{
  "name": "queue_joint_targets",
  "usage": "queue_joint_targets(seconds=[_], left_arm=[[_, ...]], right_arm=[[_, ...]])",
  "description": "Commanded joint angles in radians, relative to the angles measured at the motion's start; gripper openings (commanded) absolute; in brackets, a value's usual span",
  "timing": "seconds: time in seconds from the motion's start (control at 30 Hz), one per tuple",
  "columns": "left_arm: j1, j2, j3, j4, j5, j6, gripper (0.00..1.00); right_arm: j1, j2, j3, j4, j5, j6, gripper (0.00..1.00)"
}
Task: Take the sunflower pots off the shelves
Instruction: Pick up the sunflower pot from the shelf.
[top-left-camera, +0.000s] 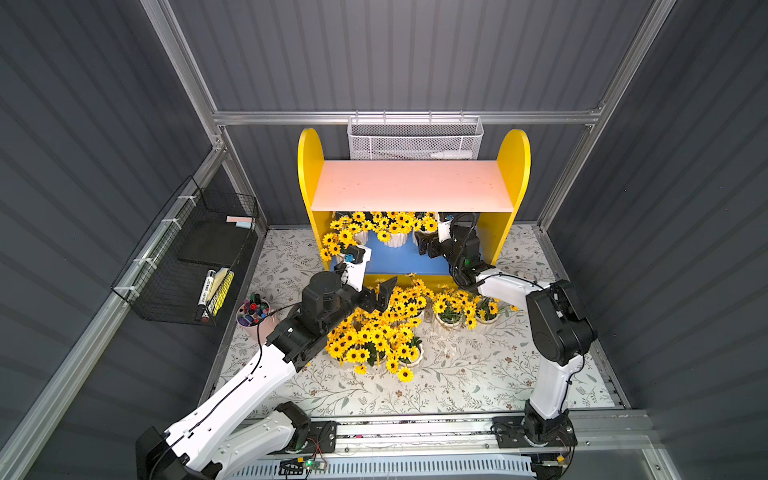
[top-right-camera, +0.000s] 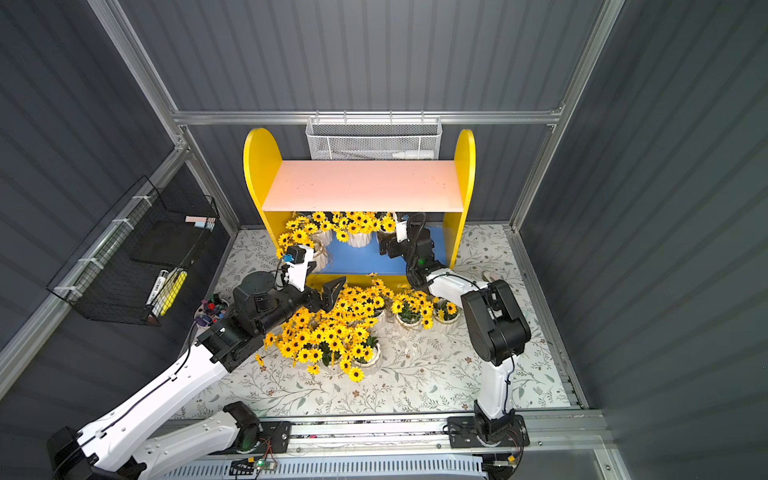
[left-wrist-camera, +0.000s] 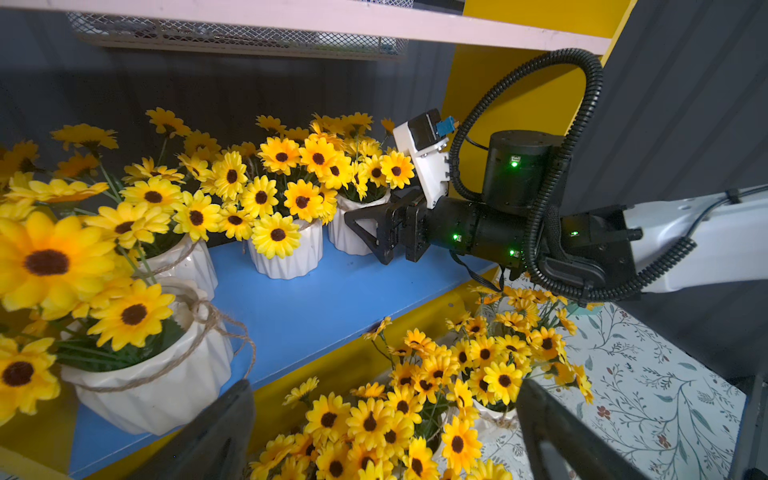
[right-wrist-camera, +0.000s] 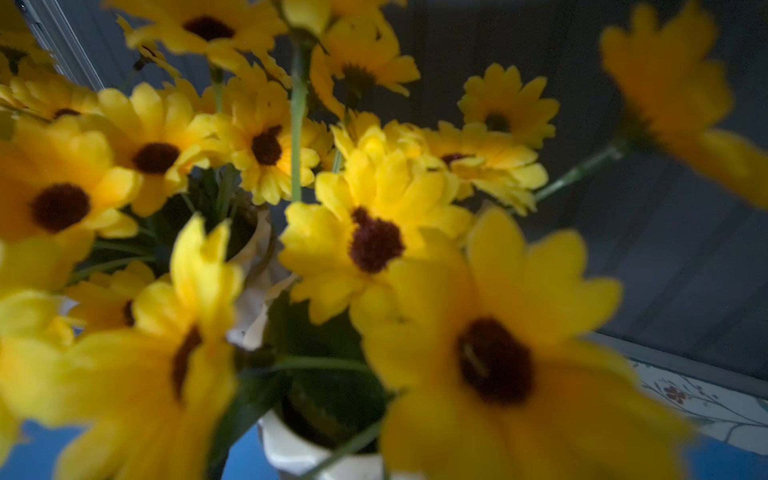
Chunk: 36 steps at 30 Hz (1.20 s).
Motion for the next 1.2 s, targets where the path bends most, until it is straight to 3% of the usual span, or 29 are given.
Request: queue_joint_targets(seconds=[0.0, 0.67, 1.17], left_arm=[[0.01, -0.023, -0.006, 0.027, 0.016, 0.02, 0.99], [0.011, -0.041, -0.014, 0.034, 0.017, 0.033, 0.99], [0.012, -0.042, -0.017, 0.037, 0.016, 0.04, 0.99]], right_arm=[[-0.009, 0.02, 0.046, 0.015, -0.024, -0.017, 0.99], [-0.01, 0.088, 0.082, 0.073, 0.008, -0.029, 0.98], [-0.009, 0.081, 0.039, 0.095, -0.013, -0.066, 0.7]])
